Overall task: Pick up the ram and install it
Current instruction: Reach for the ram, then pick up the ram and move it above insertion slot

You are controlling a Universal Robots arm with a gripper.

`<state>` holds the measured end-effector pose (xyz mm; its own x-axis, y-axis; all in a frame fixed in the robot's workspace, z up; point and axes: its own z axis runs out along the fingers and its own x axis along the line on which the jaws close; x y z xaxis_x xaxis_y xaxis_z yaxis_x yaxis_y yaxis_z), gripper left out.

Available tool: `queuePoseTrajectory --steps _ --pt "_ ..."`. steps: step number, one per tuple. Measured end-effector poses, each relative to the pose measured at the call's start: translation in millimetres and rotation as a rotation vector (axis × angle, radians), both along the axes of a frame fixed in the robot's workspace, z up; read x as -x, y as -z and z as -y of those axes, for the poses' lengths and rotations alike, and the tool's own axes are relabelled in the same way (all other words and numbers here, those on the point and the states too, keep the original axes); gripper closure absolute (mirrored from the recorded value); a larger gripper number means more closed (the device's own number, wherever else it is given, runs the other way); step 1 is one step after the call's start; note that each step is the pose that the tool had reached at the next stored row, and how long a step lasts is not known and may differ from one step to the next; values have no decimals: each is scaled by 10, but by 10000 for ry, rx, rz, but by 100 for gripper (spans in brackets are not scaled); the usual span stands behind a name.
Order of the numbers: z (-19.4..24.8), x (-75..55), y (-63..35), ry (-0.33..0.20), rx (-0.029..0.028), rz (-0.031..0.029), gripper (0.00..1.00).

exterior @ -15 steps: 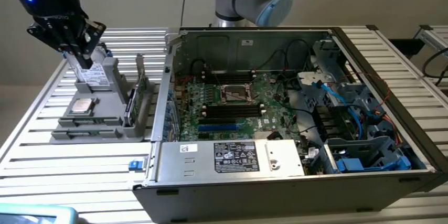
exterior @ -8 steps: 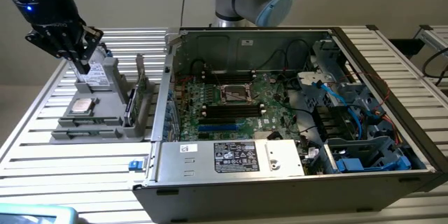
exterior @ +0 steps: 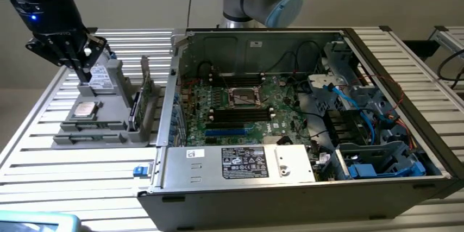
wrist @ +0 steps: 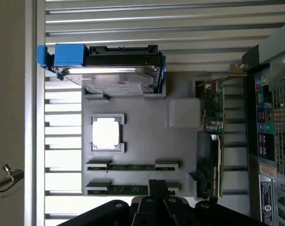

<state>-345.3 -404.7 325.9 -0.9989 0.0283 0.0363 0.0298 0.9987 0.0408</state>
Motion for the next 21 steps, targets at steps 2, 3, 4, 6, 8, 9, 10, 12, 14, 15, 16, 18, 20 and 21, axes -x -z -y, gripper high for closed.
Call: queuePoseTrajectory --steps 2,3,4,6,8,9,10,12,14,15,16,18,20,21 --pt "0 3 6 -47 14 -35 89" --pt "0 3 5 -47 14 -37 89" --pt "0 2 6 -49 13 -36 89" --pt "0 3 6 -49 13 -36 89" --pt "0 3 6 -49 14 -37 89" --pt "0 3 6 -48 13 -36 89" --pt "0 4 6 -49 14 -37 89" --pt "0 15 9 -49 13 -36 89" --pt "0 25 10 -49 14 -36 89" --pt "0 32 11 -49 15 -36 89" --pt "0 39 11 -49 17 -36 89" --pt "3 64 12 -56 29 -37 89" --pt "8 89 16 -71 41 -37 89" --pt "14 99 20 -80 43 -37 89"
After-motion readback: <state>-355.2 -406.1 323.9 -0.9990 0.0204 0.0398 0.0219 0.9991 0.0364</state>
